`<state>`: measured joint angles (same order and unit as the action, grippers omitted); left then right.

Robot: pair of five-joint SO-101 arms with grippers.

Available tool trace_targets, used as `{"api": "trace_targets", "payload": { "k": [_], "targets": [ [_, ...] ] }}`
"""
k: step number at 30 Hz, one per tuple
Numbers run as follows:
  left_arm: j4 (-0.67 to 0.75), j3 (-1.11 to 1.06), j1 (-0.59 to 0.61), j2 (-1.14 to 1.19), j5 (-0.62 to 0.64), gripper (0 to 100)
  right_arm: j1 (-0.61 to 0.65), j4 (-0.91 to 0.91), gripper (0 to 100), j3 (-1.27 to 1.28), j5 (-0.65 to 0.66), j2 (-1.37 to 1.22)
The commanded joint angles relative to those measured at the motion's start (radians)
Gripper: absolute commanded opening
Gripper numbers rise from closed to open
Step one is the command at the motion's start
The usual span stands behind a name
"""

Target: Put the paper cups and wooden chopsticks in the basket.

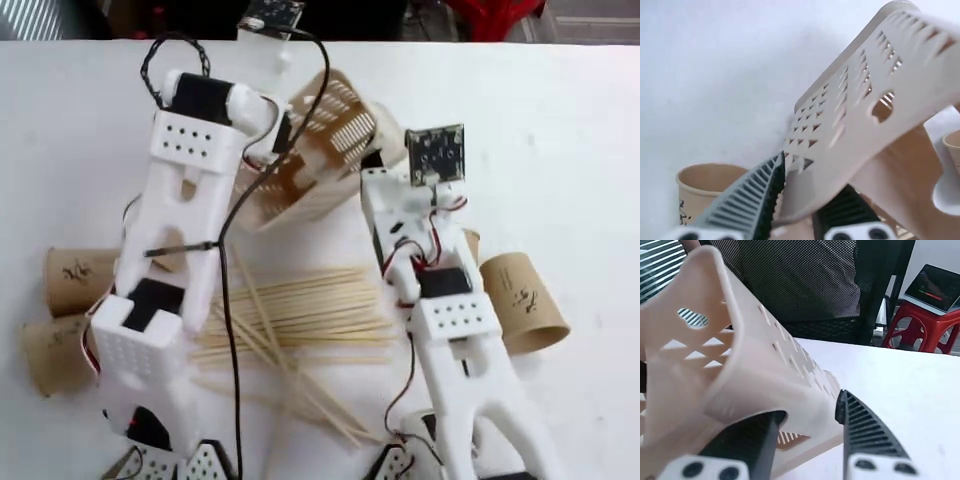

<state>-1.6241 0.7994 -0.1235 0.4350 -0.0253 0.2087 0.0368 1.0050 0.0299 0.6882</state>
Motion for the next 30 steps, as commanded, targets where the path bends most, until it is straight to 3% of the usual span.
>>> {"api": "trace_targets", "payload": {
  "k": [1, 7, 11, 15, 23, 30],
  "targets": [
    [0.038, 0.008, 0.085, -0.007, 0.058, 2, 0.036, 0.002, 14.9, 0.031, 0.005, 0.189],
    [0.052, 0.009, 0.085, 0.015, 0.008, 2, 0.076, -0.004, 13.4, 0.080, 0.005, 0.329],
    [0.058, 0.012, 0.088, 0.079, 0.009, 2, 0.070, -0.007, 0.9, 0.120, 0.005, 0.367],
    [0.072, 0.014, 0.085, 0.122, 0.009, 2, 0.064, -0.033, 4.3, 0.195, 0.006, 0.401],
    [-0.068, 0.269, 0.028, 0.134, 0.048, 2, -0.107, 0.059, 1.7, 0.261, 0.006, 0.432],
    [-0.158, 0.356, 0.012, 0.133, 0.052, 2, -0.211, 0.328, 1.6, 0.270, 0.293, 0.433]
  ]
}}
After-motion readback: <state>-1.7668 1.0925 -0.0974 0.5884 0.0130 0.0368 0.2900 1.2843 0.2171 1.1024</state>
